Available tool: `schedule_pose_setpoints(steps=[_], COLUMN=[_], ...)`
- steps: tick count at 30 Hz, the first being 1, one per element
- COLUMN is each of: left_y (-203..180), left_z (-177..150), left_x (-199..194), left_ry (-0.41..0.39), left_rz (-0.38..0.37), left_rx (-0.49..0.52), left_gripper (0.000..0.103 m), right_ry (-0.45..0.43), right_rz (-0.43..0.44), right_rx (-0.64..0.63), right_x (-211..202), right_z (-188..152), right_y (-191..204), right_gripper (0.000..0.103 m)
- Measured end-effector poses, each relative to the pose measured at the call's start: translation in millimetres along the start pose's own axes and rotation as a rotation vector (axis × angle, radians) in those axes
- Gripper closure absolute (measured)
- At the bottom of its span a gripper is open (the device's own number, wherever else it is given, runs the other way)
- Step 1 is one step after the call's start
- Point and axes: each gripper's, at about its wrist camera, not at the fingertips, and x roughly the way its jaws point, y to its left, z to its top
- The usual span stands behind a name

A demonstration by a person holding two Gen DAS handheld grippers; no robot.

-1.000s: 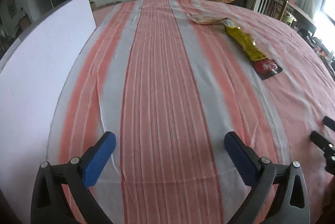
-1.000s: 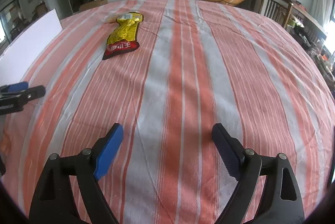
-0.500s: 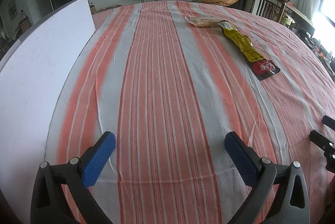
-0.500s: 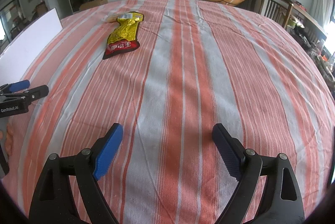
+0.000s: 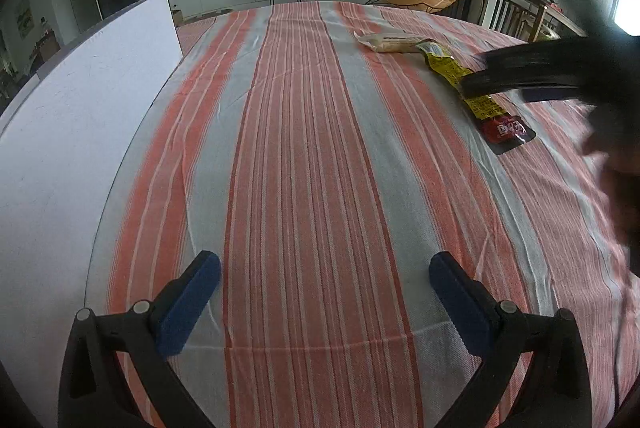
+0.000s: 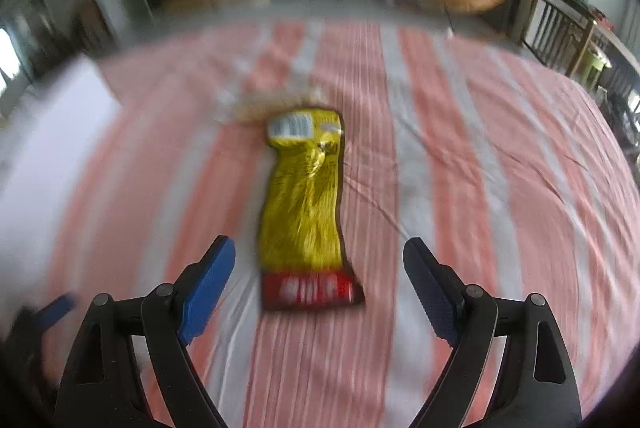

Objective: Organize snacks
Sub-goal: 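Lower the open right tool around the yellow-and-red packet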

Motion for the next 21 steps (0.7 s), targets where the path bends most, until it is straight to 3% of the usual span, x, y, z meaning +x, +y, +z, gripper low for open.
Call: schedule_pose_setpoints(steps=[3,4,5,7,13,16,21], left_y=[-1.6,-1.7,-1.1,-0.1,0.0,0.0,-0.7], left_z=[-0.7,-0.8,-1.1,-0.9,-0.3,-0.3,0.5], left_x=[-0.5,-0.5,-0.9,-0.2,0.7,0.7,1.9], left_ry=[0.000,0.000,-0.001,-0.001,0.000,0.000,0.000], left_rz=[0.000,0.000,-0.001,-0.001,-0.001,-0.001,0.000], left_rx=[0.000,0.000,0.000,0.000,0.000,0.000,0.001], left_gripper=[0.000,0.000,0.000,0.000,0.000,0.000,0.000], right_ry=[0.065,0.024,0.006,-0.009,-0.025,-0.060,-0.116], right_rz=[0.010,-0.027,-0.024,0.003,-0.041,-0.074,-0.102], right_rx=[-0.010,-0.053,-0.070,-0.082,-0.165,-0.129,-0.028], right_x=[31.9,28.4,25.3,13.0,-19.3,-36.9,-53.5], right_z=[7.8,6.8,5.4,-3.1,-54.4,-90.2,-118.0], right_y=[8.1,12.9,14.8,14.6,-6.9,-37.7,-73.4], right_gripper=[0.018,0.029,0.054,0.059,0.060,0.060,0.059])
